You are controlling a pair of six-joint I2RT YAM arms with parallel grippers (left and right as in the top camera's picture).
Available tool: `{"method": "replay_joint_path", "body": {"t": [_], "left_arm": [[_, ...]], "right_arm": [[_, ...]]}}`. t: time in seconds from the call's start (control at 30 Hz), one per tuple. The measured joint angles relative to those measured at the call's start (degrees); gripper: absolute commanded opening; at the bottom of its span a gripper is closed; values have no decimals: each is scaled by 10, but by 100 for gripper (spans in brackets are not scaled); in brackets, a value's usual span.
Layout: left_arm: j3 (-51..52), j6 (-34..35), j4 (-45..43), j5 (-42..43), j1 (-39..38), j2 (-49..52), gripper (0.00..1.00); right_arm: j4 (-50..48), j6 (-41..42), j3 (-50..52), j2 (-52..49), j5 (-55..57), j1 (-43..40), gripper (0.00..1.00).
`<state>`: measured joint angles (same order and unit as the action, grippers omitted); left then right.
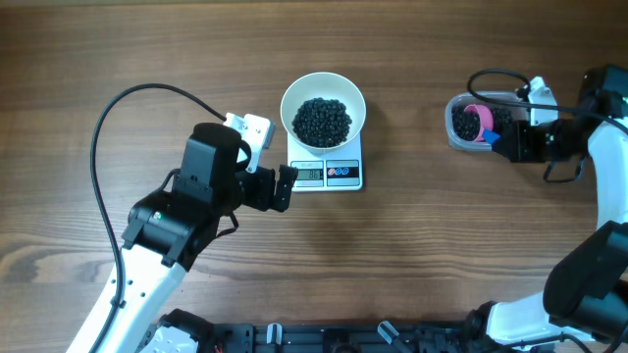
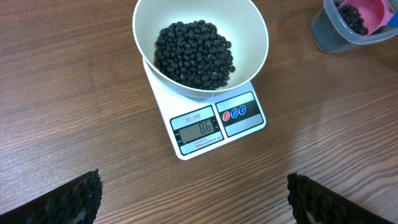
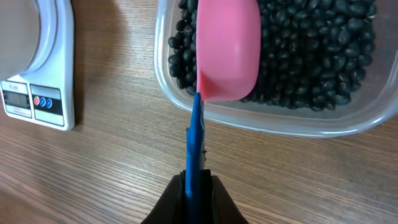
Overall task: Scoop item into bowl and weigh 150g on scale
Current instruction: 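Drag the scoop through the beans to fill it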
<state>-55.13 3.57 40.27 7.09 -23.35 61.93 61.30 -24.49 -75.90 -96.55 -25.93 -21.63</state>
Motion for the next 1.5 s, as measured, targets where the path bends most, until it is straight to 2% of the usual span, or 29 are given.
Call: {"method": "replay_joint_path", "body": {"t": [0.73, 0.97, 1.5], "left_arm": [[0, 0, 0, 0, 0, 0, 100], [0, 0, 0, 0, 0, 0, 100], [0, 0, 0, 0, 0, 0, 100]], "right_arm": [[7, 21, 0, -26, -58, -4, 4], [9, 21, 0, -27, -84, -29, 4], [9, 21, 0, -28, -90, -30, 4]]}}
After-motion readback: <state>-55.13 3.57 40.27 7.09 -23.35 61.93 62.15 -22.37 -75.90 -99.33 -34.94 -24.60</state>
